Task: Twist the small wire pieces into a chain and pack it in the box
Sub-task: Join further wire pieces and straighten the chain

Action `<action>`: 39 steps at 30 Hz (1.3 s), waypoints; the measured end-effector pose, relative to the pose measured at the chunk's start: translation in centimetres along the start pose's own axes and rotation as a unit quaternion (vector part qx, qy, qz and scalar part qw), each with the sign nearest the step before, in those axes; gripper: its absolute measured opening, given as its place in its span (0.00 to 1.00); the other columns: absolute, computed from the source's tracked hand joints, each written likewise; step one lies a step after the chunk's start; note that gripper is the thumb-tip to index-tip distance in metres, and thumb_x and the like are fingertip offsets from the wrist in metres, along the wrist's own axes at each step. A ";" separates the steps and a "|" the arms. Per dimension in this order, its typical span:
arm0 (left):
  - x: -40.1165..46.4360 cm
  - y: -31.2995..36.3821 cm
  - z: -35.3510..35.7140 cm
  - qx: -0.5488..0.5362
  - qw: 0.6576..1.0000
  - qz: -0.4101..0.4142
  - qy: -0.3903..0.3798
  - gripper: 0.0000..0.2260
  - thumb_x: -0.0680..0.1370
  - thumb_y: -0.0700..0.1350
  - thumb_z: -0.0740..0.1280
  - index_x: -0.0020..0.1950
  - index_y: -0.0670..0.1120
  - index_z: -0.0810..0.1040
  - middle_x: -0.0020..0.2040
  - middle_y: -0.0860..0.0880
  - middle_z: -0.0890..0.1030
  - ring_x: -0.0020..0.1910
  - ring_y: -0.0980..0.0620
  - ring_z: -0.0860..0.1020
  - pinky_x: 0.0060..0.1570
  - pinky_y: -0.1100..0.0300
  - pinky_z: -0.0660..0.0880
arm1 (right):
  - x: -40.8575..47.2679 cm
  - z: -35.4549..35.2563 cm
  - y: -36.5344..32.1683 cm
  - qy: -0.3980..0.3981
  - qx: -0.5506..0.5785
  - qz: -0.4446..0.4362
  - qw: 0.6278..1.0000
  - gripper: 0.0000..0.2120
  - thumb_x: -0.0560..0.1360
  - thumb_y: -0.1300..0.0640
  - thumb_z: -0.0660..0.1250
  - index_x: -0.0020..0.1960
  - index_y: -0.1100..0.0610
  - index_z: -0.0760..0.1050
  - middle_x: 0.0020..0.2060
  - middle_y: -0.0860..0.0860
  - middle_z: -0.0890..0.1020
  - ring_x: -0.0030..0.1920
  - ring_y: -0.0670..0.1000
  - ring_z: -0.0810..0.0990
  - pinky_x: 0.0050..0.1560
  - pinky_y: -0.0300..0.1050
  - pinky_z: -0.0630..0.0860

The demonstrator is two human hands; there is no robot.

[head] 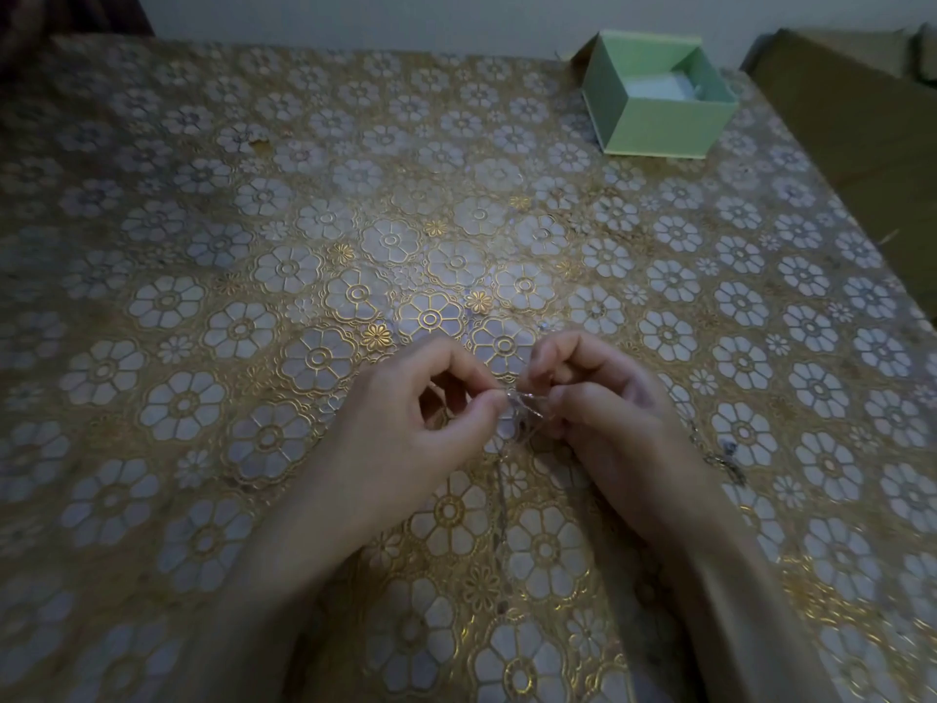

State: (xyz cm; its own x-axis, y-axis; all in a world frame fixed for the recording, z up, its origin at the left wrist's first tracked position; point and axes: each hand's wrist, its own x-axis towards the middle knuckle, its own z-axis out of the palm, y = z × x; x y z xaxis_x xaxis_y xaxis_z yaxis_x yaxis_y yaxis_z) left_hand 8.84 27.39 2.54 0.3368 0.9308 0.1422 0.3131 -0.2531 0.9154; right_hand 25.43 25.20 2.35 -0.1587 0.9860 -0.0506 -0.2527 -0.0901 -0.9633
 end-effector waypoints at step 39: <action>0.0 1.3 0.2 -0.200 0.974 -0.101 0.022 0.04 0.65 0.43 0.70 0.33 0.49 0.76 0.38 0.51 0.83 0.35 0.52 0.76 0.35 0.60 0.74 | 0.3 0.8 0.3 0.004 0.172 -0.004 0.985 0.07 0.65 0.56 0.71 0.43 0.54 0.81 0.36 0.54 0.72 0.33 0.45 0.70 0.36 0.35 0.69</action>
State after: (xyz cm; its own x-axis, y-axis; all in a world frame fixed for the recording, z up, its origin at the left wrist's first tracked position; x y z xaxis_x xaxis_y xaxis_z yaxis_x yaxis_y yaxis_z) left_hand 9.41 26.96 3.69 0.2626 0.9637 -0.0488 -0.0051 0.0520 0.9986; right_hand 24.54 25.37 2.30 -0.1486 0.9878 -0.0471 -0.5623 -0.1236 -0.8177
